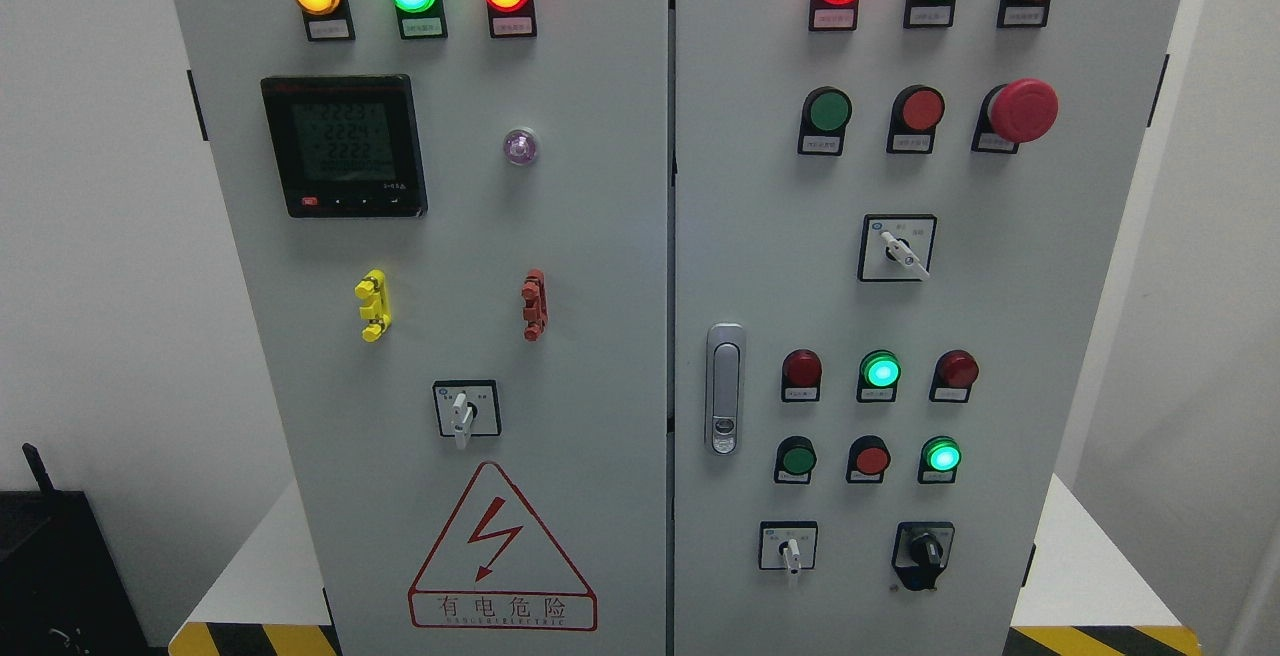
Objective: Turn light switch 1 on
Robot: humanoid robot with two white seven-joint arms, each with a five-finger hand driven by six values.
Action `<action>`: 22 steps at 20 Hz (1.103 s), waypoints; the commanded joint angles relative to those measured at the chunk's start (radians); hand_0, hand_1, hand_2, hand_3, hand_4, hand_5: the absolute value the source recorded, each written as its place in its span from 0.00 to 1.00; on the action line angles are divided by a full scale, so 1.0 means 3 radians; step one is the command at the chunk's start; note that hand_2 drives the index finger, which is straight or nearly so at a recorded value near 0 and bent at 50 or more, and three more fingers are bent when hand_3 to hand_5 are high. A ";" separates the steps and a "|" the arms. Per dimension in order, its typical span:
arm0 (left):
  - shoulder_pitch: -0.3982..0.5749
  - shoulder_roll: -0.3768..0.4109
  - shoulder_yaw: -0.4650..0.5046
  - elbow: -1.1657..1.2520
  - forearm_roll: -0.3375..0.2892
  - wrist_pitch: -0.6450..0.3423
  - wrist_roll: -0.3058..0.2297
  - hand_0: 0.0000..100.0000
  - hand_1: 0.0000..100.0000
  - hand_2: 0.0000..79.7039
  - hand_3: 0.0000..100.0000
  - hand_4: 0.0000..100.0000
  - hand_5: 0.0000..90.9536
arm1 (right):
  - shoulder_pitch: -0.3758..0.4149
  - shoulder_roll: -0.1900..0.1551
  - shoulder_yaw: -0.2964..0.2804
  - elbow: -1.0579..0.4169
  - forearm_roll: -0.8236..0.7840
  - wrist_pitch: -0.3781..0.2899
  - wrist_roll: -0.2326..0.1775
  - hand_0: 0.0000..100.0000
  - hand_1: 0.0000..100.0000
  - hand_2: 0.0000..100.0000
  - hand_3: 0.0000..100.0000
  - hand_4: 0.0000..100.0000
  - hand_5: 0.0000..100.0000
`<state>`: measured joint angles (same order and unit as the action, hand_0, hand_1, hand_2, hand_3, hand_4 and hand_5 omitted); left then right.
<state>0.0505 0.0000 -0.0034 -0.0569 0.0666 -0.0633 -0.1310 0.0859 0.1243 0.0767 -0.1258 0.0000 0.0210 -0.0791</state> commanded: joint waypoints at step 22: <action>0.0239 -0.0071 -0.0096 -0.0554 -0.0002 0.0092 0.0017 0.32 0.00 0.00 0.00 0.00 0.00 | 0.0000 0.0000 0.0000 0.0000 -0.0082 0.0002 -0.0002 0.00 0.00 0.00 0.00 0.00 0.00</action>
<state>0.0637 0.0000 -0.0004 -0.0810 0.0661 -0.0596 -0.1264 0.0859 0.1243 0.0767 -0.1258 0.0000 0.0210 -0.0791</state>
